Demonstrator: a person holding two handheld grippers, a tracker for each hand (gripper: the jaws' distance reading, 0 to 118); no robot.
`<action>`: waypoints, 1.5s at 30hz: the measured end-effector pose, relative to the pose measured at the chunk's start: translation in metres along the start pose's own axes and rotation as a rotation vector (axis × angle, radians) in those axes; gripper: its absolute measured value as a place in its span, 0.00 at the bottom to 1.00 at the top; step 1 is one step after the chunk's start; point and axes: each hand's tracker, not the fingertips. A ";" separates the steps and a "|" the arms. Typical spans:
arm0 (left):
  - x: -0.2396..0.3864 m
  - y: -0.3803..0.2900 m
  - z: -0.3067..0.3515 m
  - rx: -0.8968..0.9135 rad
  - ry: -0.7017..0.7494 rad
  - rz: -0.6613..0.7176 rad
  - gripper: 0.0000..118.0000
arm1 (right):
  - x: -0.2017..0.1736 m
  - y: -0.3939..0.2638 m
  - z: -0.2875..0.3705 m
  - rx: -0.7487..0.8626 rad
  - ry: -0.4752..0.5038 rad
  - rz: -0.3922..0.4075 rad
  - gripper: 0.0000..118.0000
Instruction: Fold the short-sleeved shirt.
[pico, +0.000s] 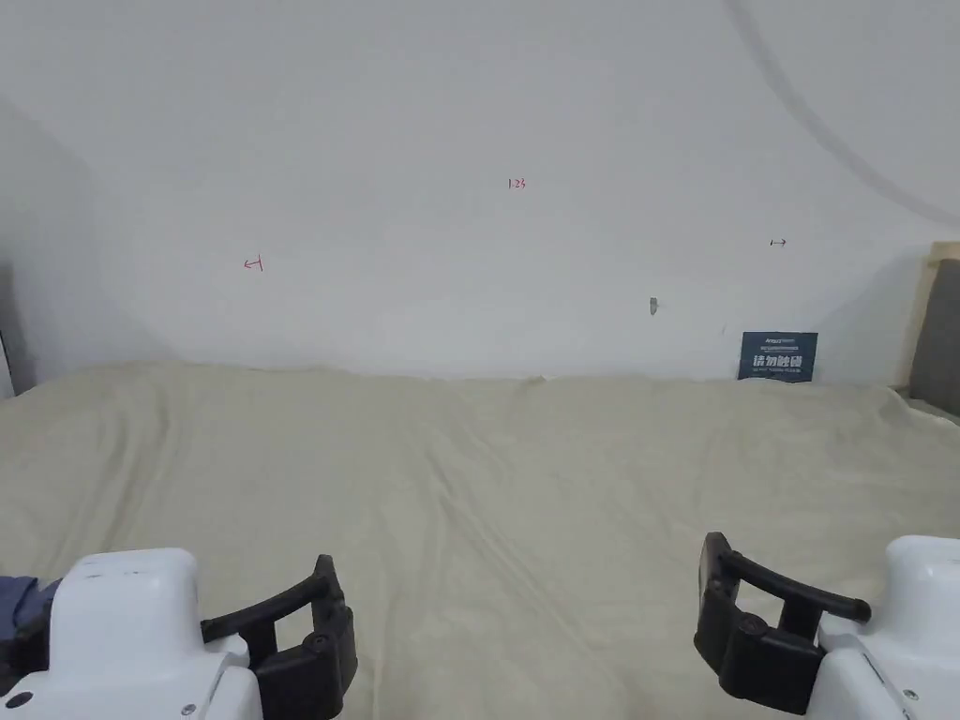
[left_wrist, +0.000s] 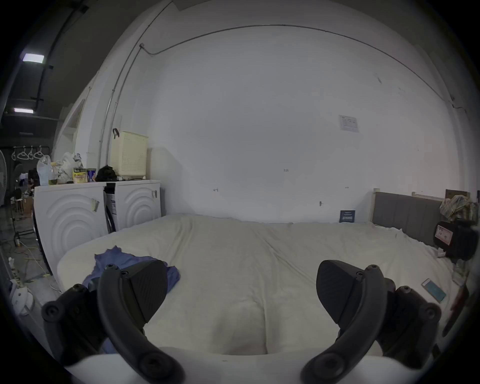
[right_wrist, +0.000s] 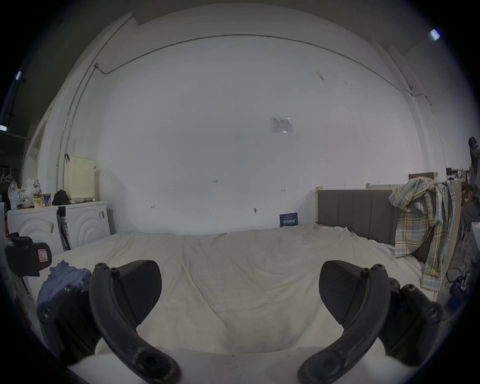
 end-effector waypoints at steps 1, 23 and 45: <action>-0.001 0.000 0.000 -0.007 -0.008 0.023 0.97 | -0.002 0.000 0.000 0.001 0.011 0.014 1.00; 0.010 -0.001 0.001 -0.011 -0.052 -0.044 0.00 | -0.003 -0.002 0.001 0.001 0.012 0.048 0.00; 0.009 0.000 -0.001 -0.011 -0.055 -0.037 0.00 | -0.005 -0.008 0.002 -0.038 0.013 0.068 0.00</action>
